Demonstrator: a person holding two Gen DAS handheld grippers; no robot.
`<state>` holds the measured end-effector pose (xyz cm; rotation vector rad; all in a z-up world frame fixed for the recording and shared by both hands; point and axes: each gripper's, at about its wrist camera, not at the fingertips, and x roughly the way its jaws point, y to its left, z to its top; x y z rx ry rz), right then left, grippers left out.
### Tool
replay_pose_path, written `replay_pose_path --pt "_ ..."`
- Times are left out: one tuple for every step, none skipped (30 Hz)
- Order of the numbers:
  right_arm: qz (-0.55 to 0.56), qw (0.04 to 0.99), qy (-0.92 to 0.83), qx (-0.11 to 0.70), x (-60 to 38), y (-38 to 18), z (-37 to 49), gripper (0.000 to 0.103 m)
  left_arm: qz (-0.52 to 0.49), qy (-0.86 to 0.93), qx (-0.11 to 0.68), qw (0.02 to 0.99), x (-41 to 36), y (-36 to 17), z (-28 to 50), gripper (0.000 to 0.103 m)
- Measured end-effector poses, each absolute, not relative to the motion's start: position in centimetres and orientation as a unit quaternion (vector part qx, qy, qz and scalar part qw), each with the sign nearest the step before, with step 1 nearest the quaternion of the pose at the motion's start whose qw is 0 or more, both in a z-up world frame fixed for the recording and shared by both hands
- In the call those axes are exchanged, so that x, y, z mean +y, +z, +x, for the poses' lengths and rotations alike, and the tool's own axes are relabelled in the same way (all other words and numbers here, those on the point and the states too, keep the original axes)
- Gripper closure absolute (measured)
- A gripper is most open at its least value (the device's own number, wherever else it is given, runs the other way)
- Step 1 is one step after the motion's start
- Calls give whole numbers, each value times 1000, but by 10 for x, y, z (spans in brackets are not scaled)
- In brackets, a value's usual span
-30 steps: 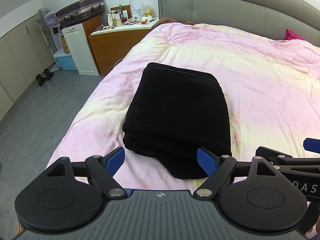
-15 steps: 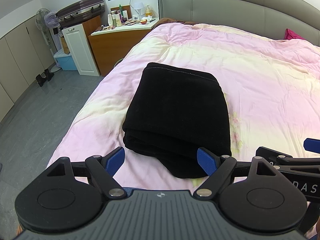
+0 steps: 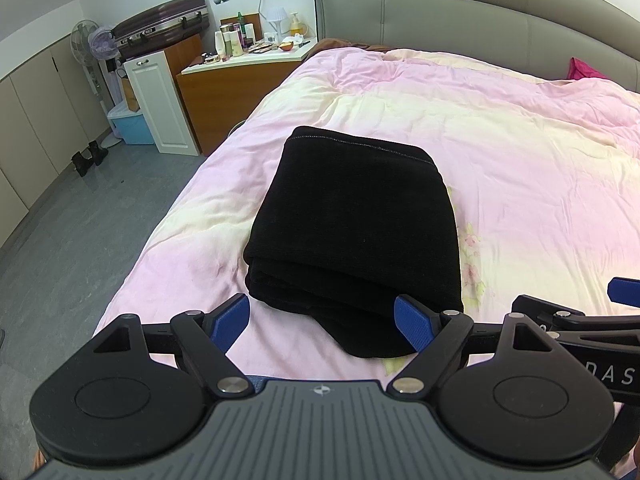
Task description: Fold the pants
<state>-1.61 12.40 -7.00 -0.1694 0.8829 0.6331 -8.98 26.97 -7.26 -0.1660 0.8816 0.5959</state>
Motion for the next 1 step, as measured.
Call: replay_pose_path --pt "-81 853 301 420 124 -70 -16 5 -80 282 421 859 270 -73 -90 7"
